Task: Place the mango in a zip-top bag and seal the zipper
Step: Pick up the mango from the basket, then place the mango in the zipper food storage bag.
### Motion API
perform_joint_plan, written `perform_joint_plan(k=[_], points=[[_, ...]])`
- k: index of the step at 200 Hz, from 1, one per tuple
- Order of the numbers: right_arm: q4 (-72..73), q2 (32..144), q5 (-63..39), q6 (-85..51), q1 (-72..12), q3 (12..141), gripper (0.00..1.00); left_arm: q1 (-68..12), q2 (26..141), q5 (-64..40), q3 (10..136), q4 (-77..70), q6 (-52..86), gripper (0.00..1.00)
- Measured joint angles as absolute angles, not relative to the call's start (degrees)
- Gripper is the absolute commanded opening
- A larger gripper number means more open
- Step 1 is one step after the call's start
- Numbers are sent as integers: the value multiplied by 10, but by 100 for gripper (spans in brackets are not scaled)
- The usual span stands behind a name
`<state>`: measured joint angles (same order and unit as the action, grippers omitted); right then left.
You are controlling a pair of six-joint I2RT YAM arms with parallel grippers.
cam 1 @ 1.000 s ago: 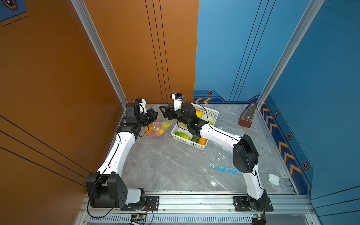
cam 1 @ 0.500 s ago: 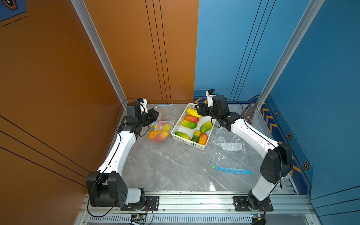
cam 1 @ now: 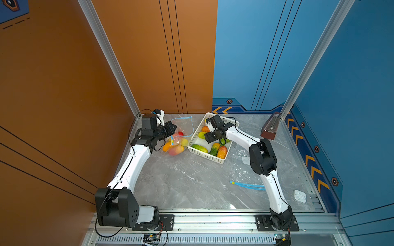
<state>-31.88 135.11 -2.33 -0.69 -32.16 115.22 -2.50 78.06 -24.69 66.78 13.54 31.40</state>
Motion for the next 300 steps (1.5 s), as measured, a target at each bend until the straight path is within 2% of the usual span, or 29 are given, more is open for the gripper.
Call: perform_joint_plan(k=[39, 85, 112, 166, 181, 211, 232, 248, 273, 300], points=[[-342, 1403, -28, 17, -327, 1251, 79, -27, 781, -247, 667, 135, 312, 0], [-375, 1437, -48, 32, -325, 1281, 78, -27, 780, -247, 667, 135, 312, 0], [-392, 1451, -41, 44, -326, 1286, 62, -27, 780, -247, 667, 135, 312, 0], [-399, 1448, -19, 18, -327, 1293, 48, -27, 779, -247, 666, 135, 312, 0], [-384, 1425, -15, -6, -327, 1270, 48, -27, 779, -247, 665, 135, 312, 0], [-279, 1266, -15, -95, -327, 1102, 46, -27, 779, -247, 665, 135, 313, 0], [-123, 1119, -23, -163, -335, 974, 47, -27, 779, -247, 665, 135, 313, 0], [1, 1054, -31, -202, -351, 933, 47, -27, 779, -247, 665, 135, 313, 0], [157, 1040, -48, -235, -400, 932, 48, -27, 779, -247, 665, 135, 313, 0], [216, 1091, -68, -241, -453, 961, 49, -27, 779, -247, 665, 135, 313, 0]])
